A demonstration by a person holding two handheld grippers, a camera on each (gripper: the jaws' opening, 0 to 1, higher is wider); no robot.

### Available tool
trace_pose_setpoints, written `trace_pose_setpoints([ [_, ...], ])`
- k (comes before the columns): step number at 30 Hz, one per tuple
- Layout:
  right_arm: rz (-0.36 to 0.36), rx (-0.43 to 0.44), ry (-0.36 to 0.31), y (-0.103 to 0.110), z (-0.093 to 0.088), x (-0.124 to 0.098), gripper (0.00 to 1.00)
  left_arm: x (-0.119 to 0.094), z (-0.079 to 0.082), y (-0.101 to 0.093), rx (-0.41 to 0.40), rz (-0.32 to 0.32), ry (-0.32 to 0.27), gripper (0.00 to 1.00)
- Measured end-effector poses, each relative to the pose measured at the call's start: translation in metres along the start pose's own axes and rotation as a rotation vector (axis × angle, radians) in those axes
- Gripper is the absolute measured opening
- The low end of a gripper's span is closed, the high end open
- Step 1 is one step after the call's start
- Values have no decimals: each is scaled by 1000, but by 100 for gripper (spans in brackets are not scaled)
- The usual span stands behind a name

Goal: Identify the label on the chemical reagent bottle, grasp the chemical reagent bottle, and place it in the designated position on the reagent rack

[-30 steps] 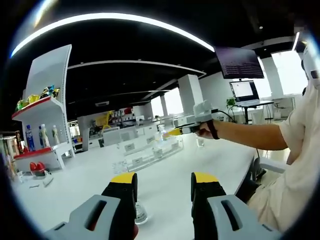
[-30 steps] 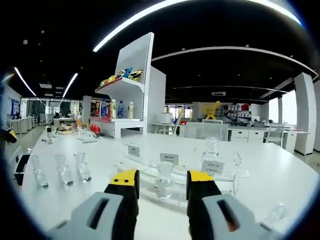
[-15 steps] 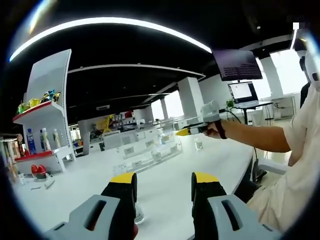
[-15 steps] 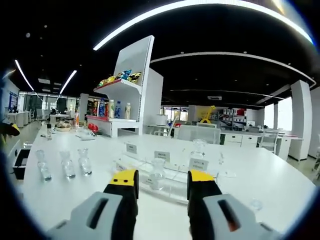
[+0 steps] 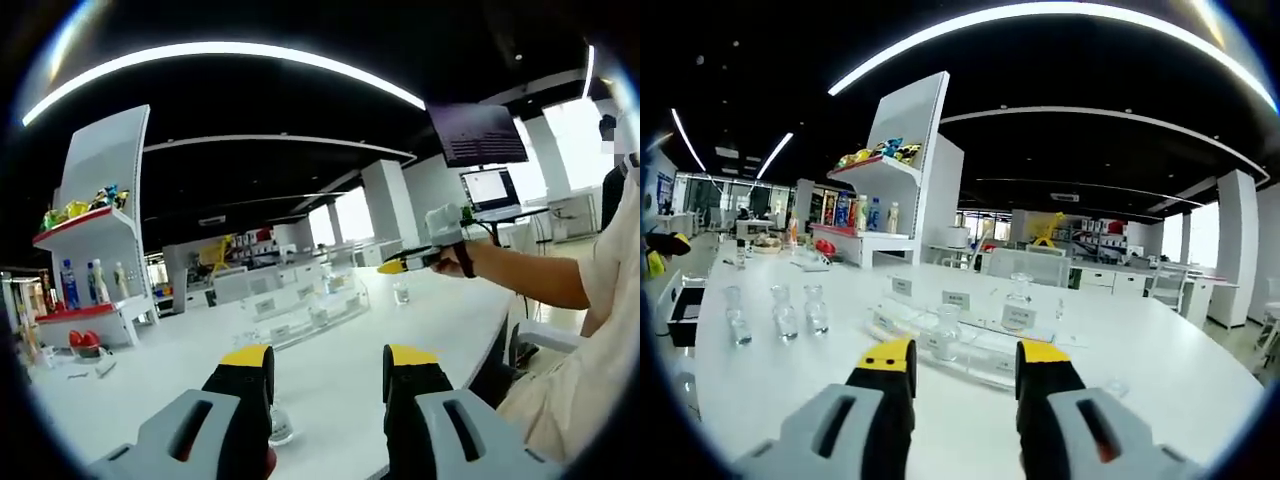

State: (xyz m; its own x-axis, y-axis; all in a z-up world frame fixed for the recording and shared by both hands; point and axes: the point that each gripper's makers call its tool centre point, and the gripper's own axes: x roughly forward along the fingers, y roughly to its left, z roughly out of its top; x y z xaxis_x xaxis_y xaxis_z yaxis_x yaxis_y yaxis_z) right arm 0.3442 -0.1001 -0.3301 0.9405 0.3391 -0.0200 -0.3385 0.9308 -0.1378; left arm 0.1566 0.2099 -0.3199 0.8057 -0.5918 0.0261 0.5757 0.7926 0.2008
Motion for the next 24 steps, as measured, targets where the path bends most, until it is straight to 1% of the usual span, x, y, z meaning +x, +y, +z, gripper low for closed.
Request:
trace_pose_setpoints([
  [3,-9,-3,-2,-5,0,-8,40,-2,1,3,-2,6,-6,44],
  [6,-38,-15,-5,-16,2,-14,40,-2,0,4,2,13,-1,44],
  [9,-52,-16,-15,-21,2,-26,40,-1,-2,-5,6,-5,0,44],
  [13,-52,-11,-22,-20,0,-39,40,1,-1,-14,15,-21,1,44],
  [16,-46,-9,-14,-20,-1,-51,40,0,1,-16,20,-21,-3,44],
  [21,-51,-2,-6,-21,-3,-75,40,-3,4,-10,17,10,-18,44],
  [24,-51,-1,-3,-21,-6,-85,40,-4,5,-7,16,27,-21,44],
])
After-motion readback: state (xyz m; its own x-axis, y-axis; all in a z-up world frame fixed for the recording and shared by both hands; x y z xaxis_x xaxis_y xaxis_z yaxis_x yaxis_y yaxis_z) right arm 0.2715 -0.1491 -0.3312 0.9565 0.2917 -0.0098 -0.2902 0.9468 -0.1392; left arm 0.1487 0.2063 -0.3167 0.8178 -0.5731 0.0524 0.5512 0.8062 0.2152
